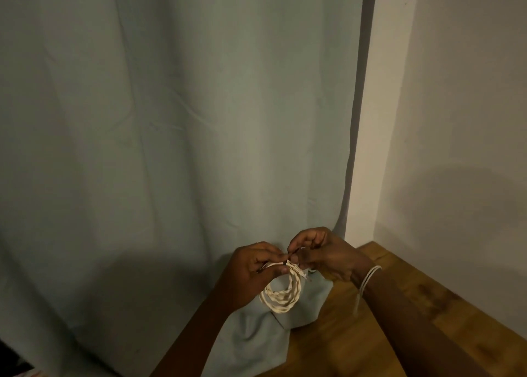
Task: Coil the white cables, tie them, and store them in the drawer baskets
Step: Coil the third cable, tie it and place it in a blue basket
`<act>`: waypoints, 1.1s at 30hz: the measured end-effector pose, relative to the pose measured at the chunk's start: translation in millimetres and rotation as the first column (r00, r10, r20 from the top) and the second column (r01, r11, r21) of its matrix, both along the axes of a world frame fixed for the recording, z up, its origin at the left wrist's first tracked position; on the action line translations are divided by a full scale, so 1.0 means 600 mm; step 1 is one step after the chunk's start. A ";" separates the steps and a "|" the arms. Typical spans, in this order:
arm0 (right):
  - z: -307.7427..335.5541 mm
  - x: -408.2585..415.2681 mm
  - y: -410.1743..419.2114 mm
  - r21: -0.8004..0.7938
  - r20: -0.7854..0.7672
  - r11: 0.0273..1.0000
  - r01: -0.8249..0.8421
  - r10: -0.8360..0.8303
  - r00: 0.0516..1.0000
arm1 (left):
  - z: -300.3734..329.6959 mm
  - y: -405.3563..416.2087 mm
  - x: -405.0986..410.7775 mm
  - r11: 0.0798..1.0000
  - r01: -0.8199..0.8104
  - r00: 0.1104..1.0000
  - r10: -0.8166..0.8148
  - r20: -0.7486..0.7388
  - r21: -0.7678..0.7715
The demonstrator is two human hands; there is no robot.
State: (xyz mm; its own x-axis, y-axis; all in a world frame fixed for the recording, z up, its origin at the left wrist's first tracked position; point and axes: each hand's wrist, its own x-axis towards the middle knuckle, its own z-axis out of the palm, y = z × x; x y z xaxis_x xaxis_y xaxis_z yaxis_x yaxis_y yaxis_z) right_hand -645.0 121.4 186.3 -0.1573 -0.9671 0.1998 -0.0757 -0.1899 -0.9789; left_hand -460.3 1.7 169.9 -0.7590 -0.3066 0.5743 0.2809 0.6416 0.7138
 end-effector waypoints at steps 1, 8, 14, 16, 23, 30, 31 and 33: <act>0.003 -0.001 0.001 -0.026 -0.046 1.000 -0.007 0.005 0.999 | 0.000 -0.001 0.000 0.998 -0.011 1.000 0.012 -0.008 0.061; 0.038 0.001 0.009 -0.071 -0.387 0.996 -0.045 0.014 0.922 | 0.014 0.000 0.003 0.950 0.039 0.999 -0.026 -0.048 0.311; 0.059 0.008 0.015 0.010 -0.512 1.000 -0.022 0.024 0.859 | 0.021 0.000 0.008 0.963 0.053 0.995 -0.027 -0.101 0.264; 0.065 0.012 0.018 0.021 -0.586 1.000 -0.012 0.022 0.810 | 0.020 -0.003 0.011 0.969 0.052 0.993 -0.025 -0.113 0.240; 0.078 0.022 0.019 -0.065 -0.819 0.996 0.066 -0.091 0.566 | 0.022 0.000 0.006 0.977 0.010 0.995 0.011 -0.099 0.211; 0.079 0.024 0.025 -0.119 -0.831 0.986 0.112 -0.161 0.533 | 0.030 0.010 0.000 0.955 -0.071 0.997 0.078 -0.013 0.289; 0.077 0.025 0.026 -0.132 -0.832 0.984 0.119 -0.175 0.526 | 0.031 0.012 -0.001 0.954 -0.069 0.997 0.079 -0.021 0.291; 0.071 0.029 0.027 -0.171 -0.833 0.975 0.141 -0.220 0.508 | 0.034 0.015 -0.004 0.953 -0.074 0.995 0.090 -0.041 0.293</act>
State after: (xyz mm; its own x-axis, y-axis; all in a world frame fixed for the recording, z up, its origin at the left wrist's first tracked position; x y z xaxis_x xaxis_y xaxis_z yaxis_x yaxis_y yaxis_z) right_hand -627.4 137.3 228.7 -0.0467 -0.9145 0.4018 -0.8970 -0.1386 -0.4198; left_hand -462.5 10.9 190.2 -0.6952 -0.5261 0.4898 0.2786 0.4309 0.8583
